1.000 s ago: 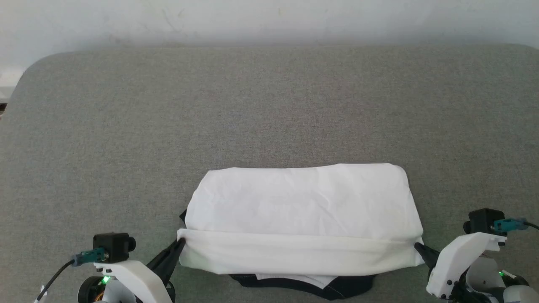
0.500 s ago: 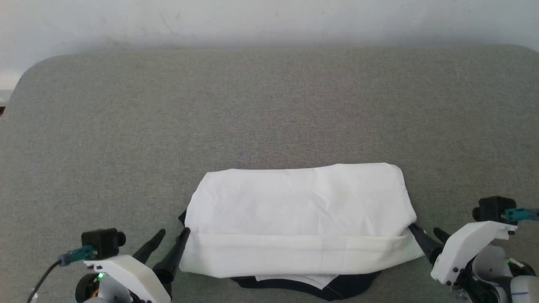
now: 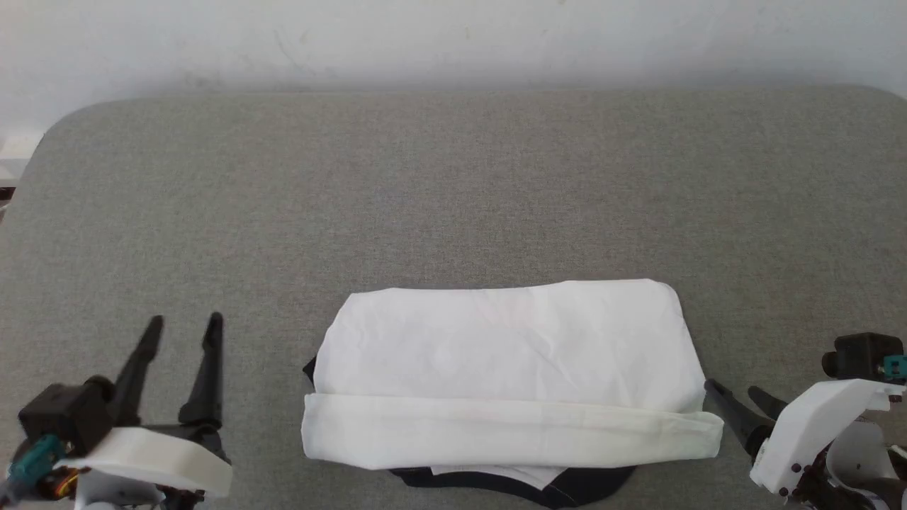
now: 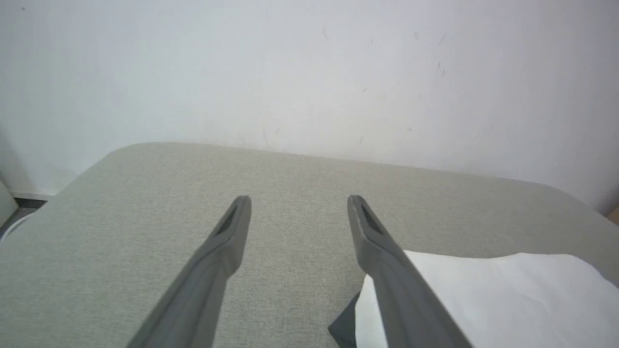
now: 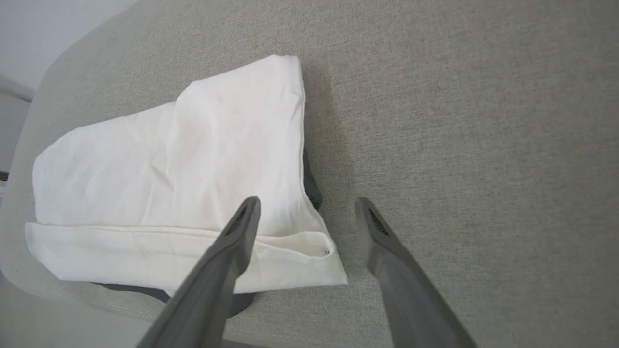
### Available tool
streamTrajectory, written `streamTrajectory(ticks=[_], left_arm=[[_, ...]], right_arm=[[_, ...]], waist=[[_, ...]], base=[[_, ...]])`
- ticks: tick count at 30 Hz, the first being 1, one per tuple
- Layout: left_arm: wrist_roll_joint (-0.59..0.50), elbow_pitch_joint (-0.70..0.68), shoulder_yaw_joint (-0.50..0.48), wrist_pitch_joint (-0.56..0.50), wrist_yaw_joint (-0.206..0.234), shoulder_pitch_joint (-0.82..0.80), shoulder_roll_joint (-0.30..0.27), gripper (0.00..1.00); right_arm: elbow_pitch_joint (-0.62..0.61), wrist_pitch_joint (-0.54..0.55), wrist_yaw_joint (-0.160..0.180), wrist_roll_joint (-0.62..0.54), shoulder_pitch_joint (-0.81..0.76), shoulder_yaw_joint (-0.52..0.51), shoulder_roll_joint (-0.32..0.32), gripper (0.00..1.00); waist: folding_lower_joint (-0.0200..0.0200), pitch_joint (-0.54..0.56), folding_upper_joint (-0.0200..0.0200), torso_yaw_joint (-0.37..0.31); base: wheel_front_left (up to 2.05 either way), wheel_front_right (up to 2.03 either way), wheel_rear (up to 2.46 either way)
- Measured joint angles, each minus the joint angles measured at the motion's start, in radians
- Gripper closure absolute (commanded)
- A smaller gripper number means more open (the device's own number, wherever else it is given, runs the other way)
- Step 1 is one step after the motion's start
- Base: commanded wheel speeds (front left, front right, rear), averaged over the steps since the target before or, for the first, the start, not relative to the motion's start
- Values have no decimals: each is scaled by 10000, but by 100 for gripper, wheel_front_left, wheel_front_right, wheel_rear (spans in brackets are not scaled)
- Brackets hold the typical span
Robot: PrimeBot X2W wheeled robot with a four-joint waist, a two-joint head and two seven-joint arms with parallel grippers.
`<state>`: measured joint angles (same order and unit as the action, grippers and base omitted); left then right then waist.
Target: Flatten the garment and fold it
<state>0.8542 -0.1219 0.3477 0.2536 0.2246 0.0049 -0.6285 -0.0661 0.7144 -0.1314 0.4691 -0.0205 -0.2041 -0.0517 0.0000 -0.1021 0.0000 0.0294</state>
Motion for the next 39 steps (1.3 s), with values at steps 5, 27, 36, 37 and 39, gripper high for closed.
streamTrajectory(ticks=[5, 27, 36, 37, 39], left_arm=[[-2247, -531, -399, 35, 1198, 588, 69, 0], [-4234, -949, -1248, 35, 558, 1573, 1992, 0], [-4508, -504, -1415, 35, -92, 1568, 2380, 0], [-4510, -447, -1421, 35, -148, 1568, 2437, 0], [-4514, -336, -1417, 35, -274, 1567, 2523, 0]], right_arm=[[188, 42, 0, -2, -3, 61, 2, 0], [3158, -326, 0, -510, 1213, 491, 0, 0], [5026, -1095, -29, -748, 2233, 236, -44, 100], [5212, -1185, -38, -913, 2337, 151, -40, 100], [5553, -1308, -102, -1101, 2552, 31, 17, 100]], waist=[[0, 5, 0, 58], [-1, -229, 0, 1028], [-2, -321, 0, 1168], [-2, -312, 0, 1168], [-1, -283, 0, 1161]], base=[[0, 0, 0], [0, 0, 0], [0, 0, 0], [0, 0, 0], [0, 0, 0]])
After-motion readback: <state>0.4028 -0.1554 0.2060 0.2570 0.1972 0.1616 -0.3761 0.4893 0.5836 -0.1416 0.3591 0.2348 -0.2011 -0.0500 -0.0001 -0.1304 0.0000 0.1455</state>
